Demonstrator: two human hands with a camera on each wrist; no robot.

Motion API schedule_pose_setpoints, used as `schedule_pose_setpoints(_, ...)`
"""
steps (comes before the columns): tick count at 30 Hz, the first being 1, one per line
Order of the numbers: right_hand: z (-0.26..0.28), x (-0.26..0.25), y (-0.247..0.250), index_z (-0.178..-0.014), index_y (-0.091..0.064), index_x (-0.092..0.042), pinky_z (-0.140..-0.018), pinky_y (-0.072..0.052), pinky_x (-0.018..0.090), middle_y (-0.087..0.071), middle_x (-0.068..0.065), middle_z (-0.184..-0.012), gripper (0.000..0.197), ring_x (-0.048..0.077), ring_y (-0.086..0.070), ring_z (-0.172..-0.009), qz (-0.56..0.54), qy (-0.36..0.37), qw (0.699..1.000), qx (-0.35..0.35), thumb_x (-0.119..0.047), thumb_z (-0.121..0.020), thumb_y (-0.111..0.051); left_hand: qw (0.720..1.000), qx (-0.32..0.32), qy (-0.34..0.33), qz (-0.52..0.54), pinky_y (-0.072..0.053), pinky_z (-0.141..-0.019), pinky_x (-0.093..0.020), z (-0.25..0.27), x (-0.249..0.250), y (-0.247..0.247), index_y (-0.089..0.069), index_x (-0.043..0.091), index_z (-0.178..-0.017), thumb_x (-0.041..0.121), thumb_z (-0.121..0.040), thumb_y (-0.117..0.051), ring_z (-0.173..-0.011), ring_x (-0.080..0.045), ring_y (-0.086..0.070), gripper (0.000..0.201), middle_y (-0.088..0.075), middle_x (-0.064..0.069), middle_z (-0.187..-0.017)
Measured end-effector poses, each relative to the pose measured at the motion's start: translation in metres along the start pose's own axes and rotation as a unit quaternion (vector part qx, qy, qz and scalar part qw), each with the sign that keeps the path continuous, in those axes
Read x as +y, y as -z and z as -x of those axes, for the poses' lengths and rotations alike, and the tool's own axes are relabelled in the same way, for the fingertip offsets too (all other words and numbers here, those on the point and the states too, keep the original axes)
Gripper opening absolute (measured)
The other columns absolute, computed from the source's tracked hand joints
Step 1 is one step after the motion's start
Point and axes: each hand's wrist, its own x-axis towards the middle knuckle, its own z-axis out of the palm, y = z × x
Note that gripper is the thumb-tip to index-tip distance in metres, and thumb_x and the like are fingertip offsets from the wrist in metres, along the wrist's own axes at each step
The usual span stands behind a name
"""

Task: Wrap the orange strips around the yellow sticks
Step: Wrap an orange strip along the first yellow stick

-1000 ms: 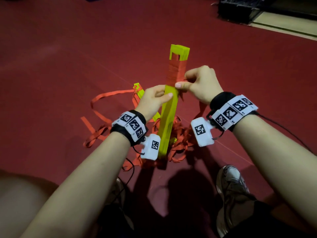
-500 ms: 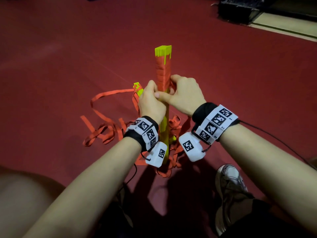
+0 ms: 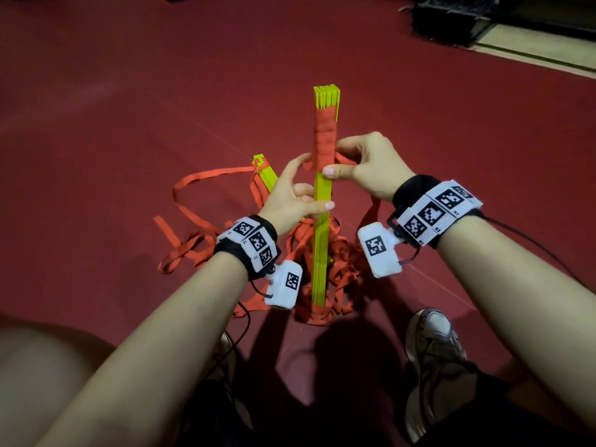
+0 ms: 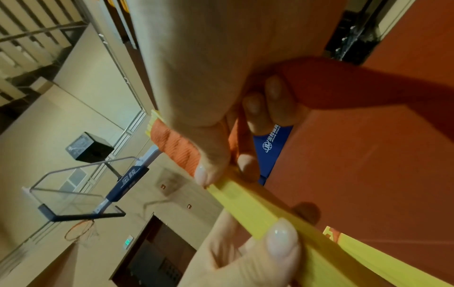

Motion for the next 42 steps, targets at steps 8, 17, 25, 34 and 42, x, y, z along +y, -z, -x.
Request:
schedule_pose_setpoints(8,-0.003,-0.005,-0.014,-0.061,-0.059,-0.03,-0.079,-0.055,0.041,-0.07,0.002,-0.067,0.027,0.03,-0.068,-0.075,0.114,-0.043,0.988,0.091,-0.053,-0.072,-0.067,0.978,0.17,-0.061,-0.103,-0.062,-0.056,-0.038,0.008,-0.007,-0.02,-0.035,0.049,-0.127,0.01,-0.073,-0.09,-0.055,-0.011,-0.057,0.086,-0.045,0.004,-0.071)
schedule_pose_setpoints(17,0.004,-0.015,-0.029,-0.073,-0.054,-0.019,-0.071,-0.05,0.039,-0.066,0.011,-0.077,0.043,0.038,-0.061,-0.082,0.161,-0.031,0.983,0.087,-0.059,-0.078,-0.065,0.944,0.207,-0.063,-0.249,-0.059,-0.065,-0.047,0.006,-0.014,-0.02,-0.048,0.02,-0.112,0.046,-0.061,-0.075,-0.075,-0.038,-0.068,0.064,-0.065,-0.013,-0.084)
schedule_pose_setpoints(25,0.002,0.01,0.008,-0.078,-0.075,-0.007,-0.073,-0.048,0.037,-0.074,0.01,-0.074,0.025,0.015,-0.06,-0.067,0.024,-0.027,0.998,0.043,-0.031,-0.079,-0.082,0.994,0.048,-0.067,-0.077,-0.033,-0.046,-0.025,0.003,0.0,0.004,-0.062,0.027,-0.069,0.052,-0.089,-0.06,-0.047,-0.012,-0.042,0.032,-0.046,0.009,-0.054)
schedule_pose_setpoints(34,0.003,0.016,0.018,-0.062,-0.037,0.01,-0.051,-0.02,0.016,-0.022,-0.008,-0.059,0.05,0.003,-0.02,-0.053,-0.095,0.002,0.99,-0.101,-0.008,-0.084,-0.079,0.99,-0.105,0.083,0.049,-0.046,-0.107,-0.049,0.001,-0.01,0.015,-0.062,0.01,-0.122,0.051,-0.088,-0.062,-0.116,-0.026,-0.064,0.053,-0.069,-0.007,-0.121)
schedule_pose_setpoints(42,0.004,0.006,0.012,-0.07,-0.076,-0.013,-0.063,-0.043,0.015,-0.069,-0.007,-0.06,0.014,-0.004,-0.056,-0.054,-0.036,-0.029,0.999,0.006,-0.017,-0.082,-0.081,0.989,-0.054,0.032,0.131,-0.058,-0.08,-0.028,0.004,-0.014,-0.005,-0.064,0.01,-0.11,0.036,-0.096,-0.053,-0.075,-0.009,-0.063,0.032,-0.069,-0.001,-0.087)
